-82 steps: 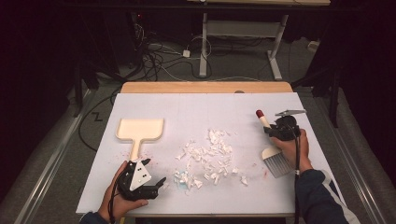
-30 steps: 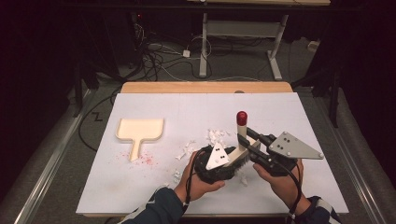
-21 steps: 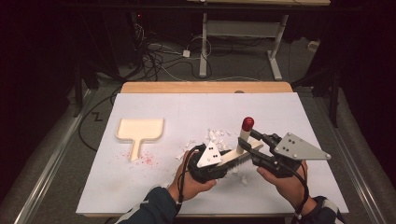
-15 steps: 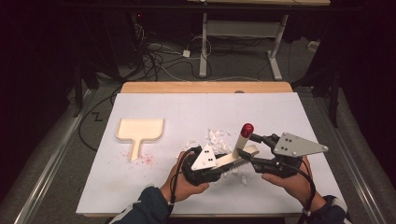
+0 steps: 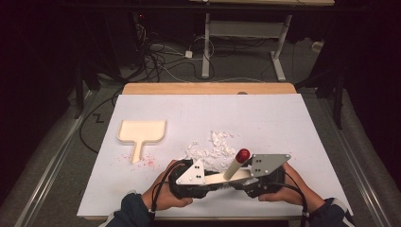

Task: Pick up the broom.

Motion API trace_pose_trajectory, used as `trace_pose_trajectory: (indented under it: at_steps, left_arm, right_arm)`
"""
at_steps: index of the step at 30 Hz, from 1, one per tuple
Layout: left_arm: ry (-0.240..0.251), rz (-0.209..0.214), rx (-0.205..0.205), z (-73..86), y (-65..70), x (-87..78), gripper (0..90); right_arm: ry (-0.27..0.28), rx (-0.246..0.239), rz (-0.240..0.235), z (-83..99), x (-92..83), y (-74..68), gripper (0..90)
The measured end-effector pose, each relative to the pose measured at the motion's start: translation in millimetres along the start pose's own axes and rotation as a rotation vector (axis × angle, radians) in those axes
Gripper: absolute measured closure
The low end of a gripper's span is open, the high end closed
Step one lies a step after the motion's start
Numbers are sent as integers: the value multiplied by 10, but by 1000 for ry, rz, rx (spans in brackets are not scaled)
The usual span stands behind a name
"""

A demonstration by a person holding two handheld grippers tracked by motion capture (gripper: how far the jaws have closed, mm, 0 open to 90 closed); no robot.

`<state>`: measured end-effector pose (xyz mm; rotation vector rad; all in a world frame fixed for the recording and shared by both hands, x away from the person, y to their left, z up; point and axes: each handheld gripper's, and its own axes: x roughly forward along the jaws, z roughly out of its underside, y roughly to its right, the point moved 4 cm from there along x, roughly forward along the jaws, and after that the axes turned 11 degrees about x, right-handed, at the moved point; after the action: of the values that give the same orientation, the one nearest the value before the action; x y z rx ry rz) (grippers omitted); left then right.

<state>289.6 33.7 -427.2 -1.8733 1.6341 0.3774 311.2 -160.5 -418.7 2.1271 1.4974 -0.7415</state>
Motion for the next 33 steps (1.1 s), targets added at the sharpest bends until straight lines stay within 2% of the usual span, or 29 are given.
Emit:
trace_pose_trajectory:
  at_steps: [1, 2, 3, 5, 7, 8, 10, 11, 13, 14, 15, 16, 17, 18, 19, 22, 23, 24, 25, 26, 28, 30, 31, 32, 33]
  left_arm:
    - [5, 32, 16, -11, 46, 8, 643]
    - [5, 32, 16, -11, 46, 8, 644]
    - [8, 68, 40, -28, 94, 19, 643]
    - [7, 65, 44, -31, 101, 25, 636]
    - [8, 59, 47, -30, 98, 24, 608]
    - [0, 39, 56, -37, 106, 17, 588]
    - [-4, -3, 72, -47, 117, -7, 559]
    - [-4, -30, 73, -51, 107, -29, 531]
    - [11, -82, 58, -36, 66, -100, 470]
    - [9, -116, 51, -16, 42, -135, 433]
    - [9, -116, 51, -16, 42, -135, 422]
    - [3, -157, 46, 18, 17, -181, 422]
    - [0, -190, 36, 52, 0, -217, 360]
    - [-24, -247, 37, 123, -24, -277, 338]
    - [-24, -247, 37, 123, -24, -277, 337]
    - [-78, -359, 45, 263, -50, -384, 297]
    - [-80, -374, 35, 308, -55, -420, 261]
    - [-83, -396, 21, 355, -60, -454, 261]
    - [-91, -418, 8, 404, -67, -488, 228]
    - [-104, -443, -4, 455, -72, -519, 228]
    - [-160, -513, 7, 572, -61, -564, 206]
    - [-183, -561, -28, 749, -37, -630, 203]
    - [-192, -576, -46, 818, -31, -651, 200]
    - [-192, -576, -46, 818, -31, -651, 186]
    - [-201, -574, -74, 905, -22, -677, 168]
  right_arm:
    - [-50, -25, -67, 20, 57, -92, 539]
    - [-50, -25, -67, 20, 57, -92, 539]
    - [-75, -33, -105, 26, 102, -183, 582]
    - [-72, -38, -144, 22, 118, -224, 640]
    - [-86, -24, -147, 28, 111, -239, 652]
    - [-101, -22, -133, 26, 92, -262, 674]
    - [-106, -40, -134, 13, 79, -268, 678]
    - [-101, -19, -124, 5, 71, -276, 678]
    - [-90, -26, -97, -5, 49, -235, 678]
    - [-79, -3, -76, -11, 30, -208, 678]
    - [-79, -3, -76, -11, 30, -208, 678]
    - [-65, 12, -61, -15, 9, -168, 677]
    - [-41, 40, -2, -29, -34, -96, 677]
    - [-41, 49, 30, -32, -52, -63, 677]
    - [-41, 49, 30, -32, -52, -63, 677]
    - [-14, 95, 49, -28, -104, 36, 677]
    - [-14, 116, 58, -16, -128, 97, 677]
    - [-14, 116, 58, -16, -128, 97, 677]
    - [-6, 142, 74, -11, -147, 155, 677]
    - [-6, 142, 74, -11, -147, 155, 676]
    - [3, 167, 98, -2, -177, 243, 676]
    - [0, 178, 118, 11, -197, 299, 676]
    - [0, 183, 136, 21, -210, 331, 676]
    - [0, 183, 136, 21, -210, 331, 676]
    - [0, 208, 161, 46, -236, 410, 677]
